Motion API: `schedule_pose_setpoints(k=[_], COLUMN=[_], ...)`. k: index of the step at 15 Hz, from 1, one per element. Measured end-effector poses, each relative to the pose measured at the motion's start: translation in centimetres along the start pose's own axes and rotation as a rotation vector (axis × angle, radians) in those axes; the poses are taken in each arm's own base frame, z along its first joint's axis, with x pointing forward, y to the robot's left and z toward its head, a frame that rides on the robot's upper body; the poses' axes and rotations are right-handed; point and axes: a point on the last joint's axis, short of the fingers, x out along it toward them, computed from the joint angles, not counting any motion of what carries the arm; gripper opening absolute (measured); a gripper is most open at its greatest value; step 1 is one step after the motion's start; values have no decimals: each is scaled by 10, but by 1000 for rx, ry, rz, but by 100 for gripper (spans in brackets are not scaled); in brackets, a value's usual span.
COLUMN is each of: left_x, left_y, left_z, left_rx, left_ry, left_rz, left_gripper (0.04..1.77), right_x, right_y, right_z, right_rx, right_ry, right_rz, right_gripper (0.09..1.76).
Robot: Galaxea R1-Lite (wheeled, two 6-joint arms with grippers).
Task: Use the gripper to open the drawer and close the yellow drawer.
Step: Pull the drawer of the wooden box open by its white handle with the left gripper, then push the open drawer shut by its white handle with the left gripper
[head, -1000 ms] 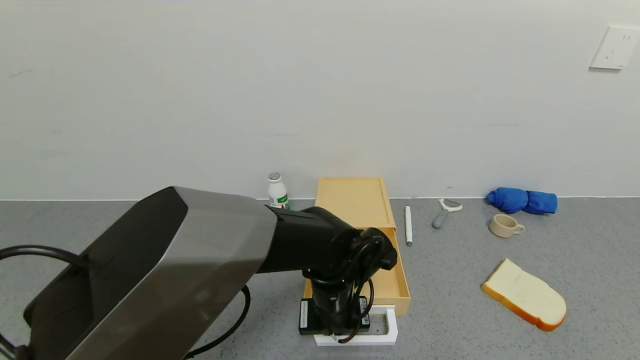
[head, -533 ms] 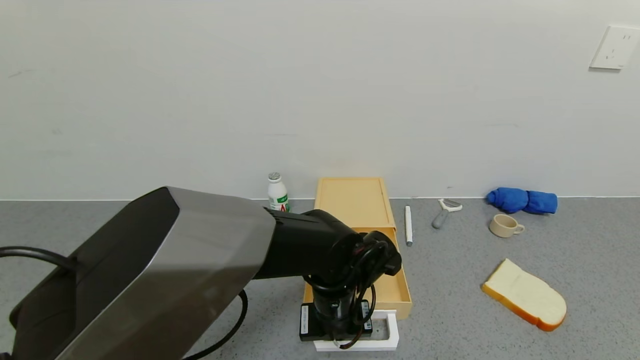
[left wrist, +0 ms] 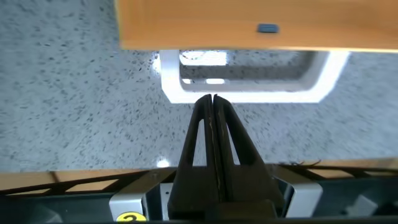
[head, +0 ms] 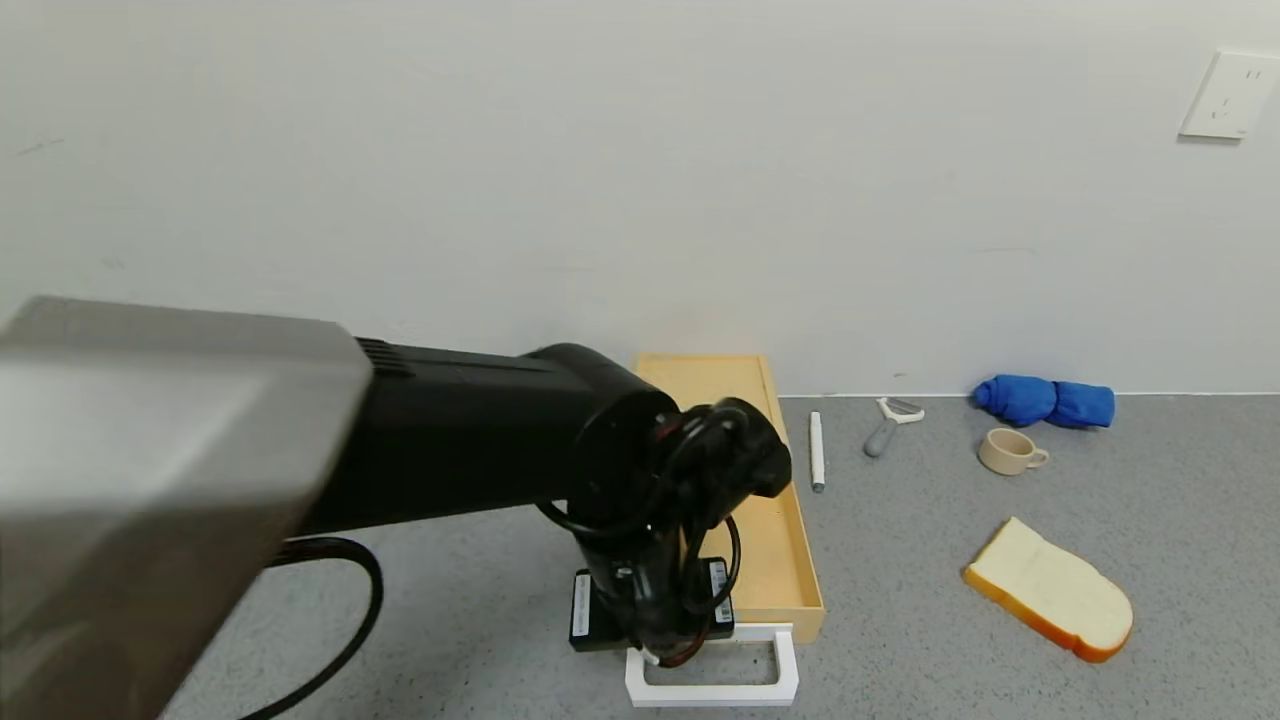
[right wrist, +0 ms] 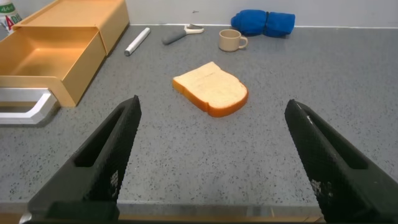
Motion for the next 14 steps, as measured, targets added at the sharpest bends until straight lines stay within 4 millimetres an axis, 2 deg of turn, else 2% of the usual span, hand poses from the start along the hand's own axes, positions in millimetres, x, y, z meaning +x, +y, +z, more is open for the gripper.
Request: schedule_pose_setpoints(k=[4,8,11,14], left_x=[-65,-116,-137,-144], left_y=[28,71,103,129], left_z=[8,16,20,17], left_rx=[59,162,225,265], left_ry=[-101,-137,-228,-393], left_rz=[-129,-319,-469,-563], left_gripper=[11,11,11,11], right_x=[0,0,0,0], right_y=[0,0,0,0], right_z=[0,0,0,0], right_rx=[0,0,0,0], right_ry=[0,0,0,0], right_rz=[0,0,1,0], right_gripper=[170,170,170,170])
